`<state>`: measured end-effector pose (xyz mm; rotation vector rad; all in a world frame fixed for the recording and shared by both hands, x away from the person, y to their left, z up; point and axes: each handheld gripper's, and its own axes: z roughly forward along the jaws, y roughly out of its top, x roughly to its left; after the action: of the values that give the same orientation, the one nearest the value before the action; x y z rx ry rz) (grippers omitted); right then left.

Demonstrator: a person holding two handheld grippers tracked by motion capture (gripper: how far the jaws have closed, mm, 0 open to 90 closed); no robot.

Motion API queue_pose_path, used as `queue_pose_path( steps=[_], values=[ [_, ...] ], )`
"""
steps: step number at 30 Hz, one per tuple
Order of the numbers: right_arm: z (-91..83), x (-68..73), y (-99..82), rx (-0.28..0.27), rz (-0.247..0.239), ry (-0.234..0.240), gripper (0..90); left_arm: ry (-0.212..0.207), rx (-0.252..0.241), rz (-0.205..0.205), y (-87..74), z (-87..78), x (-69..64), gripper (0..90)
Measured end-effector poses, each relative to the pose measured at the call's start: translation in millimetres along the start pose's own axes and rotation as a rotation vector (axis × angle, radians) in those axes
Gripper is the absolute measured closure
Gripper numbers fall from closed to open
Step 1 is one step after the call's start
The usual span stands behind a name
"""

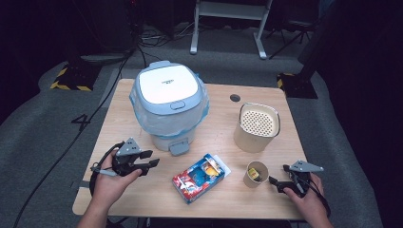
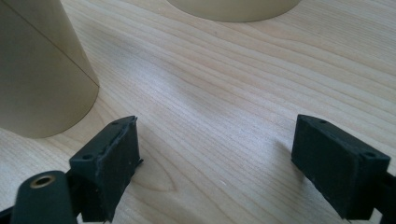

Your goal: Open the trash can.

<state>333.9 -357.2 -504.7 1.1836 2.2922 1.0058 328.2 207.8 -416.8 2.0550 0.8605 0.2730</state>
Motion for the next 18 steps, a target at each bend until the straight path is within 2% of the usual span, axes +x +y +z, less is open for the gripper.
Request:
queue_pose_path(
  steps=[5,8,9,11,12,13,15,18],
  values=[
    [-0.4,-1.3,-0.4,0.0,-0.009,0.009,15.1,-0.06,-0.054,0.043,16.3,-7.8,0.8,62.8],
    [-0.4,-1.3,-0.4,0.0,-0.009,0.009,15.1,-0.078,-0.086,0.071,25.9,-14.2,3.8,68.3],
    [-0.4,-1.3,-0.4,0.0,-0.009,0.009,15.2,-0.112,-0.102,0.071,30.6,-17.6,5.2,69.5],
    [-0.4,-1.3,-0.4,0.0,-0.009,0.009,15.2,-0.152,-0.135,0.079,37.8,-22.7,6.1,70.9],
    [-0.5,-1.4,-0.3,0.001,-0.01,0.01,15.2,-0.152,-0.135,0.079,37.8,-22.7,6.1,71.6],
    [-0.6,-1.4,-0.3,0.001,-0.009,0.009,15.2,-0.181,-0.16,0.097,44.9,-27.4,6.6,72.4],
    [-0.6,-1.4,-0.3,0.001,-0.009,0.01,15.3,-0.212,-0.184,0.105,51.1,-31.2,6.8,73.1],
    [-0.6,-1.4,-0.3,0.001,-0.009,0.01,15.2,-0.243,-0.208,0.115,58.3,-34.9,7.5,74.6]
  ],
)
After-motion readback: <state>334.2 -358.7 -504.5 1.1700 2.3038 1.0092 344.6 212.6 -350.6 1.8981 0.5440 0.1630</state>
